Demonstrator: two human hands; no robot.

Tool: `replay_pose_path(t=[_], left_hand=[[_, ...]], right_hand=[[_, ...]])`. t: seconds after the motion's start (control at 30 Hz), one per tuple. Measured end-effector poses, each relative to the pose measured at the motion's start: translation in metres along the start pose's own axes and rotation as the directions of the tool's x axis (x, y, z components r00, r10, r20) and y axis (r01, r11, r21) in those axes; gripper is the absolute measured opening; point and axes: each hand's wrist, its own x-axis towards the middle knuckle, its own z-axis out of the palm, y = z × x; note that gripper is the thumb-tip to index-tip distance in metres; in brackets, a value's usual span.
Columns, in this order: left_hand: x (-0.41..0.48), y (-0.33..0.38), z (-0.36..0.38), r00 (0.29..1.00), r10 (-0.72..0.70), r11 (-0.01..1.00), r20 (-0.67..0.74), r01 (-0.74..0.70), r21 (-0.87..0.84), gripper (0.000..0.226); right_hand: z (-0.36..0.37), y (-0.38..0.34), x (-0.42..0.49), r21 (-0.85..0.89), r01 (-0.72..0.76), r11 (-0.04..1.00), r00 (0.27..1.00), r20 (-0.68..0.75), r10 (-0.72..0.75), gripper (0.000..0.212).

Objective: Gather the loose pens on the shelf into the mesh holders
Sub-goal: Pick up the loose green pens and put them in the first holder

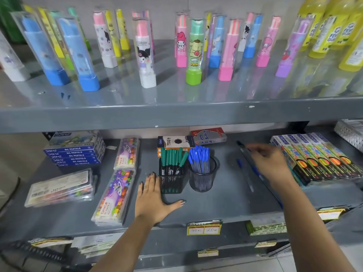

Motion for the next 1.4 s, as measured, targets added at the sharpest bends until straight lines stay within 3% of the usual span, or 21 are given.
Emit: replay_pose_path(t=[0.13,0.2,0.33,0.47,0.63,0.8,0.93,1.0,1.1,1.13,1.23,1.3,1.4], left_hand=[[0.000,0.000,-0.001,1.000,0.002,1.000,0.002,-0.002,0.006,0.145],[0.000,0.000,0.000,1.000,0.003,1.000,-0.001,-0.003,0.003,0.144],[0.000,0.000,0.000,1.000,-0.003,1.000,0.005,0.003,-0.007,0.143],[0.000,0.000,0.001,1.000,-0.007,1.000,0.006,0.007,-0.006,0.142],[0.001,-0.001,0.002,1.000,-0.004,1.000,0.004,0.004,-0.002,0.142],[0.001,-0.001,0.003,1.000,-0.007,1.000,0.006,0.008,-0.019,0.143],[0.000,-0.002,0.004,1.000,-0.010,1.000,0.009,0.010,-0.005,0.143],[0.001,-0.002,0.003,1.000,-0.011,1.000,0.012,0.011,0.002,0.144],[0.001,-0.002,0.004,1.000,-0.016,1.000,0.015,0.016,0.005,0.144],[0.001,-0.002,0.003,1.000,-0.013,1.000,0.021,0.013,0.013,0.144],[0.001,-0.001,0.002,1.000,-0.008,1.000,0.021,0.008,0.014,0.142],[0.000,0.000,0.001,1.000,-0.008,1.000,0.018,0.007,0.011,0.143],[0.001,0.000,0.001,1.000,-0.015,1.000,0.020,0.015,0.005,0.143]], right_hand=[[0.030,-0.053,-0.016,0.189,0.079,0.979,0.976,0.184,-0.115,0.028],[0.050,-0.071,-0.020,0.258,0.117,0.959,0.973,0.164,-0.163,0.028],[0.101,-0.075,-0.014,0.237,0.168,0.957,0.961,0.178,-0.213,0.037],[0.146,-0.061,-0.007,-0.182,0.365,0.913,0.901,0.316,-0.297,0.040],[0.166,-0.047,-0.010,-0.333,0.440,0.834,0.861,0.422,-0.285,0.041],[0.171,-0.038,-0.015,-0.607,0.637,0.475,0.758,0.383,-0.528,0.040],[0.169,-0.033,-0.015,-0.645,0.642,0.415,0.746,0.399,-0.533,0.047],[0.159,-0.031,-0.006,-0.649,0.593,0.476,0.789,0.352,-0.503,0.053],[0.124,-0.007,0.029,-0.655,0.444,0.612,0.853,0.101,-0.512,0.044],[0.107,0.008,0.045,-0.673,0.361,0.646,0.893,0.051,-0.447,0.039],[0.058,0.053,0.079,-0.694,0.030,0.719,0.997,-0.027,-0.067,0.038],[0.033,0.082,0.089,-0.709,-0.117,0.696,0.993,-0.068,0.098,0.036],[0.017,0.109,0.095,-0.761,-0.179,0.623,0.977,-0.064,0.202,0.032]])
